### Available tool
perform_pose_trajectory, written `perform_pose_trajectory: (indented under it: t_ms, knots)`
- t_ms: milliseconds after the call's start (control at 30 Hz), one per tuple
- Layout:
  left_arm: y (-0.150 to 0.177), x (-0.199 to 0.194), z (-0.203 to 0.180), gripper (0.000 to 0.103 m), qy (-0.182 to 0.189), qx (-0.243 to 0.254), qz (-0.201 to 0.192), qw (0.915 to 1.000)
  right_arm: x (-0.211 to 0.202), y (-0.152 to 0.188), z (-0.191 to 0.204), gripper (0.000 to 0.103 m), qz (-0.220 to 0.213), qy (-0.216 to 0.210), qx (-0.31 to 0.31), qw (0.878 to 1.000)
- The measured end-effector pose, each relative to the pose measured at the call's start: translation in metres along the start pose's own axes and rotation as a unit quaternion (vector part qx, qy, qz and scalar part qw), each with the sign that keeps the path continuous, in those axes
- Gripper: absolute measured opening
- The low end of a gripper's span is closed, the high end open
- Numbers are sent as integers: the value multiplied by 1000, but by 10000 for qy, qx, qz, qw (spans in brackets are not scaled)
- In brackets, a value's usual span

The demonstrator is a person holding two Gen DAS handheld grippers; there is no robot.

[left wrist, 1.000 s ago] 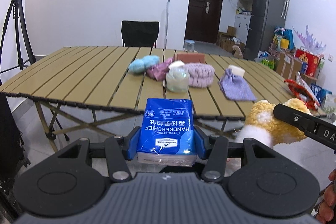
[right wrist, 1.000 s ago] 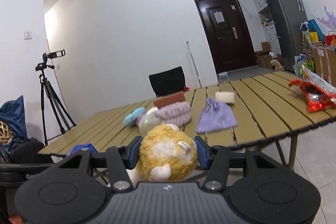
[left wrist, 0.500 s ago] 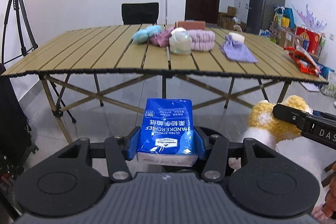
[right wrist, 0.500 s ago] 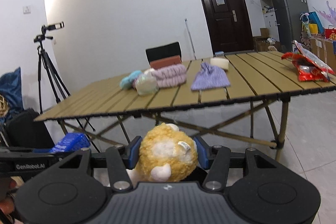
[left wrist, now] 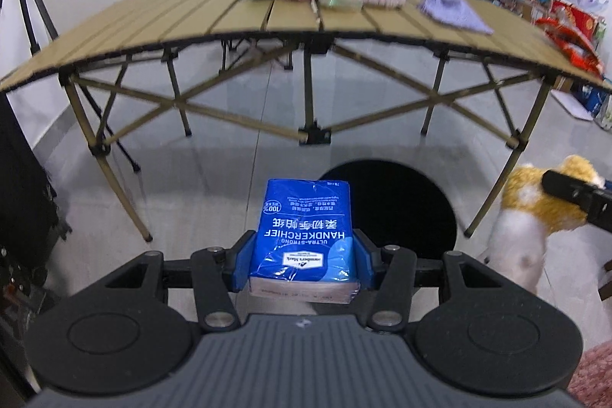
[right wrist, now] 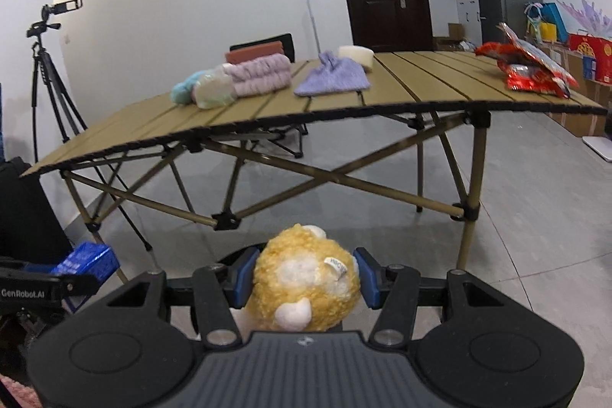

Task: Collect trash
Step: 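Lift the tissue pack with the left tool while the right tool carries the plush dog back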

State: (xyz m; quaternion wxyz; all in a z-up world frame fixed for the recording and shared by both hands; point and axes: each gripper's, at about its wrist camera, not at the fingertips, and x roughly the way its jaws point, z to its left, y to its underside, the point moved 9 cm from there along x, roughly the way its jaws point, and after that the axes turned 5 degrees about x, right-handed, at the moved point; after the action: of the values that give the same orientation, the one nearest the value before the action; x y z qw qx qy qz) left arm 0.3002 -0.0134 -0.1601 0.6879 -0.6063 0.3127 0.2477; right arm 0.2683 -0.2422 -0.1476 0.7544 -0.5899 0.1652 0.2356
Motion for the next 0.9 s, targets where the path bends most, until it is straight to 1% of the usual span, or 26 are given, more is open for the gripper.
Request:
perform_pose_trajectory:
  t_ms: [167,400,900]
  knots:
    - [4,12,4,52,7,-89,211,9997,11,4,-7,53,127,108,-3,9999]
    - [4,22,-1,52,28,-70,424,9991,19,12,-20,53,250,325,-17,9992]
    - [-7,57,-26,52,60,-59,824,9966,41,17,-61,53,448,759,244,9958]
